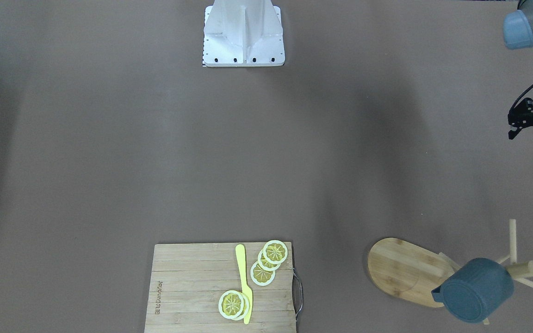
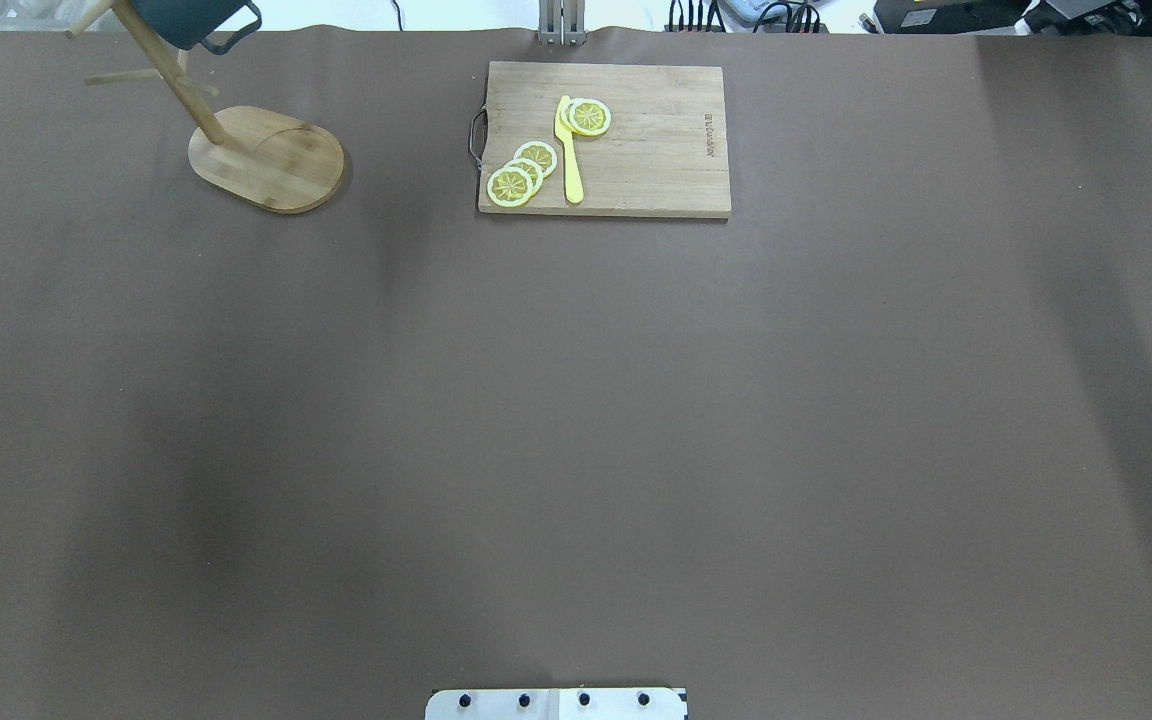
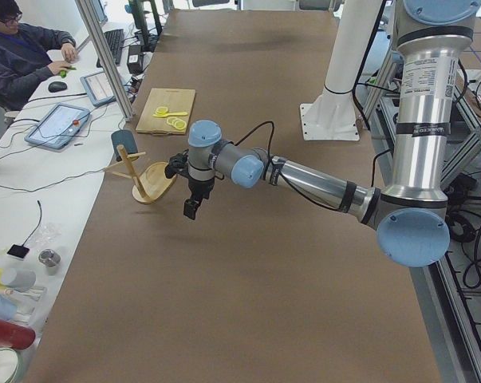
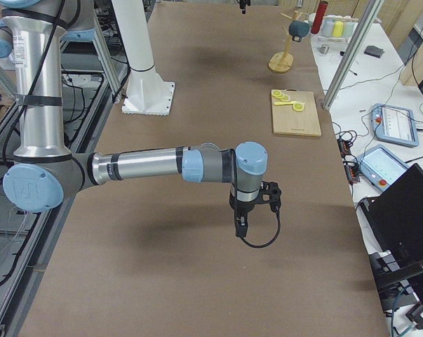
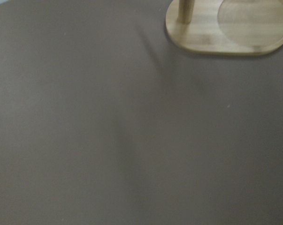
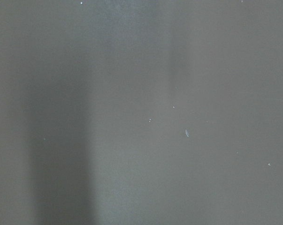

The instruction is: Hang cup on storage rack

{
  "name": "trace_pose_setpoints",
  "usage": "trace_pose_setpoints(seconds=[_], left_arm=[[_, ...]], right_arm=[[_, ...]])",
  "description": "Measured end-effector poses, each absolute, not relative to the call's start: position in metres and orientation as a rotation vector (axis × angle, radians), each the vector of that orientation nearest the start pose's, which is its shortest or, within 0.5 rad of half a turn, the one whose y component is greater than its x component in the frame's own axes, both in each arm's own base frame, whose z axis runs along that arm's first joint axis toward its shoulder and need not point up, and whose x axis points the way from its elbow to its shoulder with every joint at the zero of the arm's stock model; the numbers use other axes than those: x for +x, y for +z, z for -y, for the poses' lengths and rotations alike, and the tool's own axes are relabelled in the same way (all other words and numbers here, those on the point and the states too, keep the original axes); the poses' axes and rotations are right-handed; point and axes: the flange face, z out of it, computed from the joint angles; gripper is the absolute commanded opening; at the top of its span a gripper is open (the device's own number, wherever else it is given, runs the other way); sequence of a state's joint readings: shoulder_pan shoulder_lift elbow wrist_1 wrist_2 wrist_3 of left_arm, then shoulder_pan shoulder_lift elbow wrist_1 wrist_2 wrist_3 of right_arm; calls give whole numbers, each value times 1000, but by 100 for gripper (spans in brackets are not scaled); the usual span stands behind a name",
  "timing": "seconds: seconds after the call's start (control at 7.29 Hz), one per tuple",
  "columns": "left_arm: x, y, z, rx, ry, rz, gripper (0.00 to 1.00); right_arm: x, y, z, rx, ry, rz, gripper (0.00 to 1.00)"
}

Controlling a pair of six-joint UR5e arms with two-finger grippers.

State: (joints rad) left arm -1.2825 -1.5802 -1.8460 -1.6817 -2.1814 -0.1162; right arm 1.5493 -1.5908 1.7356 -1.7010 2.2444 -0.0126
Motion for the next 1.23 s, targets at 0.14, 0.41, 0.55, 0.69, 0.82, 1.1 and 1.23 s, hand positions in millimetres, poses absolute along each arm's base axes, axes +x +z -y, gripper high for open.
trace_pose_setpoints(seconds=[0.14, 0.41, 0.55, 0.69, 0.82, 1.1, 1.23], left_arm=[[48, 533, 498, 202, 260, -706, 99], [11, 578, 476, 125, 197, -802, 99], [-10, 593, 468, 136, 203, -813, 99], [-28, 604, 462, 152, 224, -807, 99], [-42, 612, 459, 156, 232, -782, 99], [-59, 632, 452, 78, 187, -739, 99], [-66, 636, 448, 58, 164, -734, 99]], right_arm=[[61, 609, 480, 7, -37, 673, 100], [61, 612, 477, 1, -35, 672, 100], [61, 613, 477, 0, -35, 672, 100], [61, 614, 476, -2, -35, 672, 100], [61, 615, 476, -3, -36, 672, 100], [61, 620, 471, -12, -35, 671, 100], [61, 623, 469, -18, -32, 671, 100]])
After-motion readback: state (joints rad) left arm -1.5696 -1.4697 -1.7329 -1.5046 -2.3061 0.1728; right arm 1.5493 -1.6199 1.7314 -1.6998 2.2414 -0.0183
